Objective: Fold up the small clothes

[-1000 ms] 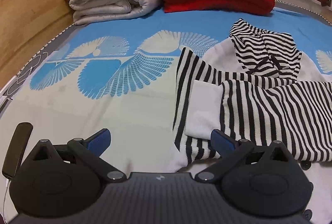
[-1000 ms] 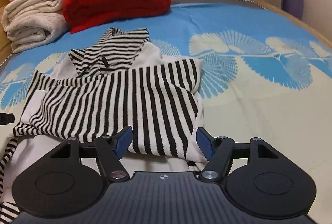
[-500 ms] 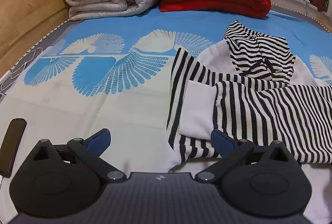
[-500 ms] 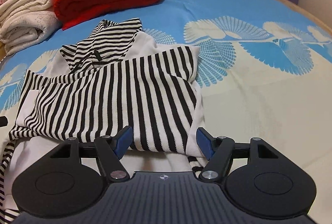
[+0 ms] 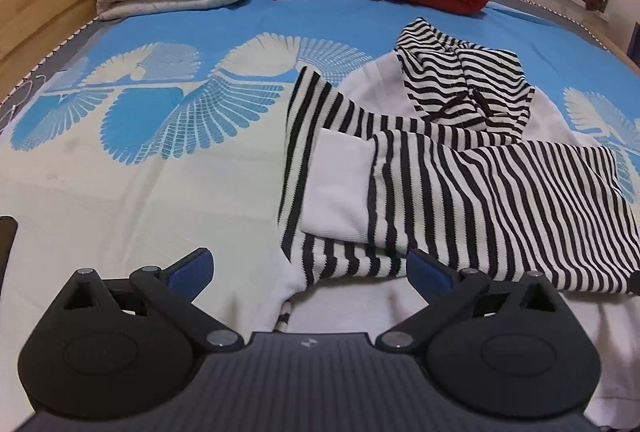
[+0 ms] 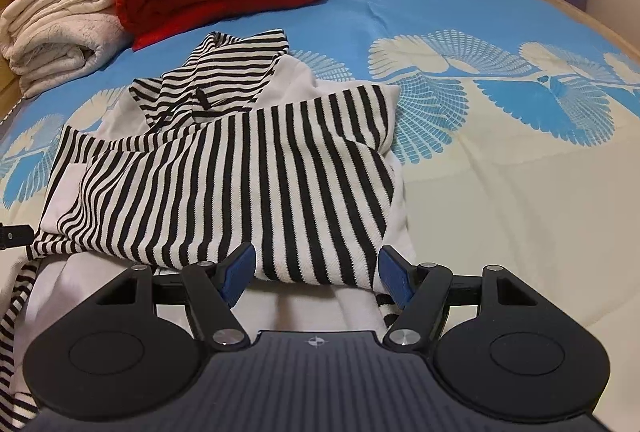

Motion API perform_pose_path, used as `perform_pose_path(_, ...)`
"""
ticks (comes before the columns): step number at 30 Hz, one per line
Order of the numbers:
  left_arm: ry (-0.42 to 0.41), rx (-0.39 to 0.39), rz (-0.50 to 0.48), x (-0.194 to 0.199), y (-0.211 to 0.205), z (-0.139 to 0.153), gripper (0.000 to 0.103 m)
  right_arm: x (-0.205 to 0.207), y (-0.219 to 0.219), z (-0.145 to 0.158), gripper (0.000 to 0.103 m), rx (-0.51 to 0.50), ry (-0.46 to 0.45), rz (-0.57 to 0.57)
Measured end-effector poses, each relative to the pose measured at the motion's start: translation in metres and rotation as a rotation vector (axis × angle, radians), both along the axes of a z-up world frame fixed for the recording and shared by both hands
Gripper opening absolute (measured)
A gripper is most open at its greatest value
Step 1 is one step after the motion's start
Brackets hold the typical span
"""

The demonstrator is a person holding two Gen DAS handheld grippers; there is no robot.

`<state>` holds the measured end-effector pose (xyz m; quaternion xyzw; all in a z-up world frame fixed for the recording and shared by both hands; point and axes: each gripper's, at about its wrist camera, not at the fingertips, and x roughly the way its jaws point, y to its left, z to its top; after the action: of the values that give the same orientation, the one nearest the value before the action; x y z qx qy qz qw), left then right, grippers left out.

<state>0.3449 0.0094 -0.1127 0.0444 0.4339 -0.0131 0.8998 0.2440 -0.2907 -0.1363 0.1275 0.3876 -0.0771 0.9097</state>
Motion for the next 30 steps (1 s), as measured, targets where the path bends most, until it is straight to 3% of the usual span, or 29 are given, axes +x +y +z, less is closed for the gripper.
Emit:
perform_pose_path(6,0.022,-0.007,-0.022,-0.002,-0.004,-0.001,0.102,-0.001,0.012,0.003,0.069,0.001,0.002,0.037)
perform_pose_path(11,-0.002,-0.009,-0.041,-0.015,-0.002,0.008,0.102,-0.012,0.022,0.012,0.069,0.011,0.000,0.064)
perform_pose_path(15,-0.033,0.003,-0.047,-0.040,0.003,0.021,0.102,-0.028,0.028,0.023,0.069,0.053,0.052,0.055)
perform_pose_path(24,-0.059,-0.085,-0.026,-0.086,0.019,0.078,0.102,-0.074,0.037,0.078,0.071,0.049,0.001,0.071)
perform_pose_path(30,-0.102,-0.080,-0.039,-0.118,0.020,0.110,0.102,-0.104,0.046,0.112,0.071,0.024,-0.052,0.114)
